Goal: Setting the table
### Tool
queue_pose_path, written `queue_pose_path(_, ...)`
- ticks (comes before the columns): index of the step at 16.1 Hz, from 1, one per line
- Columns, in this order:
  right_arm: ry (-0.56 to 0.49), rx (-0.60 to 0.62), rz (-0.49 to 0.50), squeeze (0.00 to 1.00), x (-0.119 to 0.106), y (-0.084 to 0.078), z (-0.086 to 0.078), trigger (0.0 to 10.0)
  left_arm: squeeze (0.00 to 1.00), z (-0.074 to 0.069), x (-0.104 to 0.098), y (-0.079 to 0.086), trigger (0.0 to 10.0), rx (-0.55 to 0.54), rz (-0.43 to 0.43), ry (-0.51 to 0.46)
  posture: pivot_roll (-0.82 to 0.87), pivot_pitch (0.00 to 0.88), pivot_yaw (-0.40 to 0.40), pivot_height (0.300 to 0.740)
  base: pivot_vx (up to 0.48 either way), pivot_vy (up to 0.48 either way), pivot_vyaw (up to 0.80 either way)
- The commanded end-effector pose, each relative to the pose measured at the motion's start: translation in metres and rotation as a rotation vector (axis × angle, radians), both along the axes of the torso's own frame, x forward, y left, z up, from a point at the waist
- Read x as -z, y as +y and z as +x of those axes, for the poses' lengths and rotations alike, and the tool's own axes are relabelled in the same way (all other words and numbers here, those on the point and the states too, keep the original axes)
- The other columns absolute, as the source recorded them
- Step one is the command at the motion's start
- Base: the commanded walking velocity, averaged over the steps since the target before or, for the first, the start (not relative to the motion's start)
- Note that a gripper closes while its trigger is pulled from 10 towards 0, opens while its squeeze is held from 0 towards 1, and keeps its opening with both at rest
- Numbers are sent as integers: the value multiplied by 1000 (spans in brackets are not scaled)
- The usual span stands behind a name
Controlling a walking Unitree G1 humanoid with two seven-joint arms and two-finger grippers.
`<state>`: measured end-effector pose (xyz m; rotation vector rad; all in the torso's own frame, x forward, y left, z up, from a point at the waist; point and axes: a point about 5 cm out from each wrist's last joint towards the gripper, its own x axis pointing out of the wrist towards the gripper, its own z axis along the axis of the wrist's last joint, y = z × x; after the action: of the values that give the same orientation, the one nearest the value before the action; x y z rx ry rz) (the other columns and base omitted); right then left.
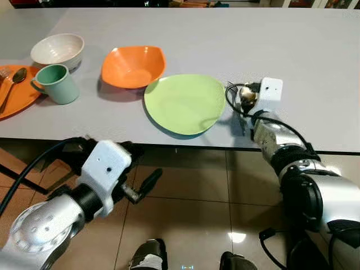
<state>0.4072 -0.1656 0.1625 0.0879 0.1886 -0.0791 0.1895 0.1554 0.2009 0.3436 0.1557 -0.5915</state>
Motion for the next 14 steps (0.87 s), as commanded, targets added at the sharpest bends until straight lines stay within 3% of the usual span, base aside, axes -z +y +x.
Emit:
queue_pose_path(1,-53,20,-2,0,-14,-3,4,10000,0,2,1,-1,10000,-6,4,-7,301,158,53,740,0,0,0)
queue_pose_path(4,-205,43,24,0,-42,-13,8,10000,0,22,3,-1,10000,-108,-23,-67,206,110,54,740,0,0,0)
queue_pose_path(5,-288,47,52,0,-55,-19,8,10000,0,37,4,0,10000,-157,-26,-106,170,96,50,740,0,0,0)
queue_pose_path(7,-413,51,102,0,-60,-25,-2,10000,0,50,6,0,10000,-211,-39,-127,100,70,41,740,0,0,0)
queue_pose_path(8,-458,32,109,0,-58,-25,-18,10000,0,57,4,0,10000,-230,-48,-144,78,56,37,740,0,0,0)
queue_pose_path(9,-465,5,99,0,-48,-21,-50,10000,0,66,2,2,10000,-275,-66,-161,31,23,43,740,0,0,0)
queue_pose_path(10,-447,-21,92,0,-40,-17,-70,10000,0,73,2,3,10000,-293,-79,-168,18,12,43,740,0,0,0)
queue_pose_path(11,-351,-60,77,0,-9,-7,-109,10000,0,73,10,1,10000,-292,-58,-165,-3,0,51,740,0,0,0)
queue_pose_path(13,-269,-55,99,0,8,0,-130,10000,0,79,15,-2,10000,-306,-66,-159,-32,0,62,740,0,0,0)
queue_pose_path(14,-260,-59,93,0,9,2,-132,10000,0,81,16,-3,10000,-310,-68,-156,-44,0,64,740,0,0,0)
